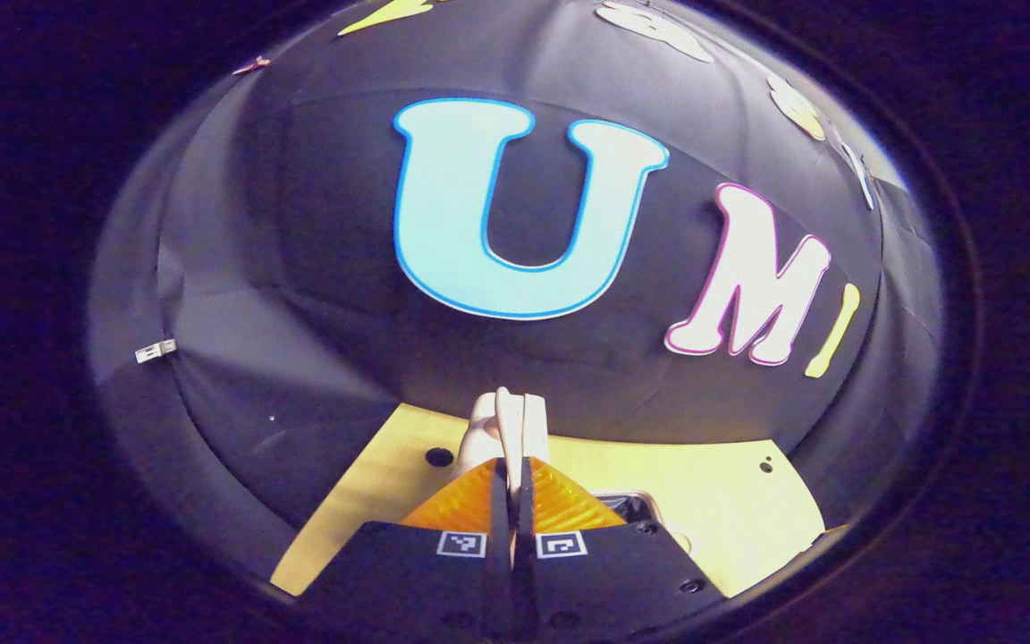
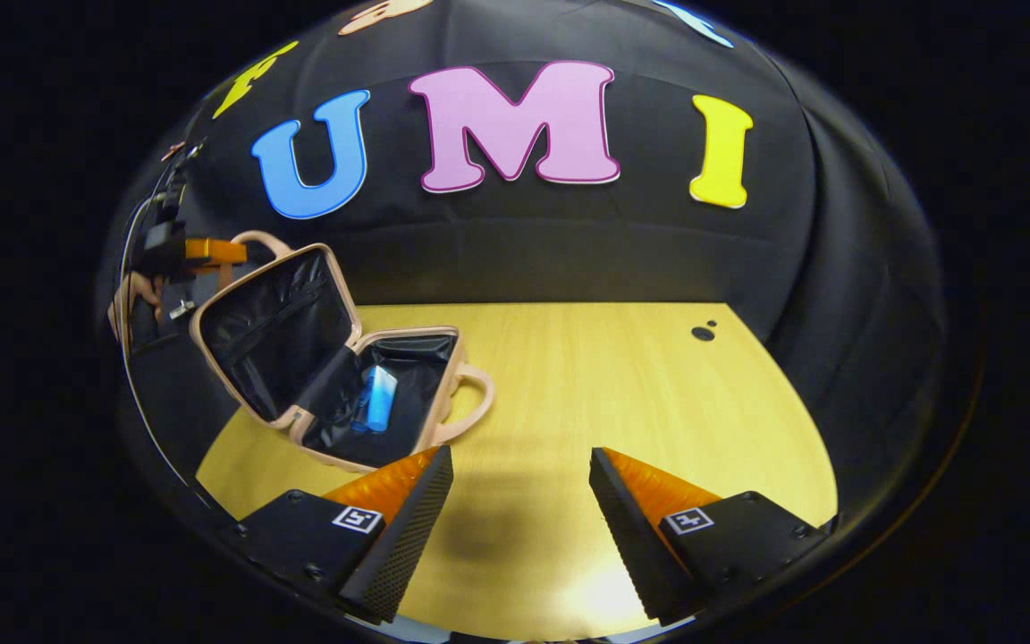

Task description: First open the suitcase, pack the skin care products into it, and then close the suitcase.

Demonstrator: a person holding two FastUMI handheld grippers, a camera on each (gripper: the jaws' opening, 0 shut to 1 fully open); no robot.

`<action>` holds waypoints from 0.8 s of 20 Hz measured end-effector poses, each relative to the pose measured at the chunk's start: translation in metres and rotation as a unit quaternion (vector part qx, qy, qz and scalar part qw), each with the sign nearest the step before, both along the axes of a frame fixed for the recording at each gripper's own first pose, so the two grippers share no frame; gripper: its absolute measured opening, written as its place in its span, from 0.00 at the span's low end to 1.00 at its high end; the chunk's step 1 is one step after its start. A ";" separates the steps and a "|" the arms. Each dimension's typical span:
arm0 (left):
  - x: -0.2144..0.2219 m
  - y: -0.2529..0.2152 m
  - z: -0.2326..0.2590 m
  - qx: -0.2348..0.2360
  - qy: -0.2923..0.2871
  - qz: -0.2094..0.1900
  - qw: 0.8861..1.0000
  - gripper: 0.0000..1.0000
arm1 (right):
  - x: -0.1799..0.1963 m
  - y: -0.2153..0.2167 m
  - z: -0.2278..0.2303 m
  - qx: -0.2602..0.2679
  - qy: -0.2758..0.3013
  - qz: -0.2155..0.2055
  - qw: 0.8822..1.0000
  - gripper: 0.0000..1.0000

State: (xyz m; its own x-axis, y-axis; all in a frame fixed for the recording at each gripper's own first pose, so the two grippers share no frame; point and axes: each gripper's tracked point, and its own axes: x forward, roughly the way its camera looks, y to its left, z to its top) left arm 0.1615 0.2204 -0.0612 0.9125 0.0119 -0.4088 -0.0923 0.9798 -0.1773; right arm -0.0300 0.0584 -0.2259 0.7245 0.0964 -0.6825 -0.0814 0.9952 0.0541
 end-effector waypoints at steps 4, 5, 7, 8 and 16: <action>-0.005 -0.111 -0.026 -0.062 0.008 -0.035 0.997 0.06 | 0.002 -0.025 0.012 0.020 -0.018 -0.008 1.000 0.98; -0.005 -0.135 -0.044 -0.069 0.013 -0.045 0.996 0.06 | 0.003 -0.032 0.015 0.024 -0.021 -0.009 0.999 0.98; -0.005 -0.178 -0.082 -0.089 0.019 -0.059 0.994 0.06 | 0.006 -0.049 0.018 0.031 -0.027 -0.012 0.999 0.98; -0.007 -0.199 -0.101 -0.104 0.030 -0.060 0.992 0.06 | 0.007 -0.056 0.019 0.033 -0.029 -0.012 0.999 0.98; -0.027 -0.259 -0.224 0.011 0.159 -0.062 0.985 0.21 | 0.008 -0.116 0.019 0.028 -0.047 -0.007 0.998 0.98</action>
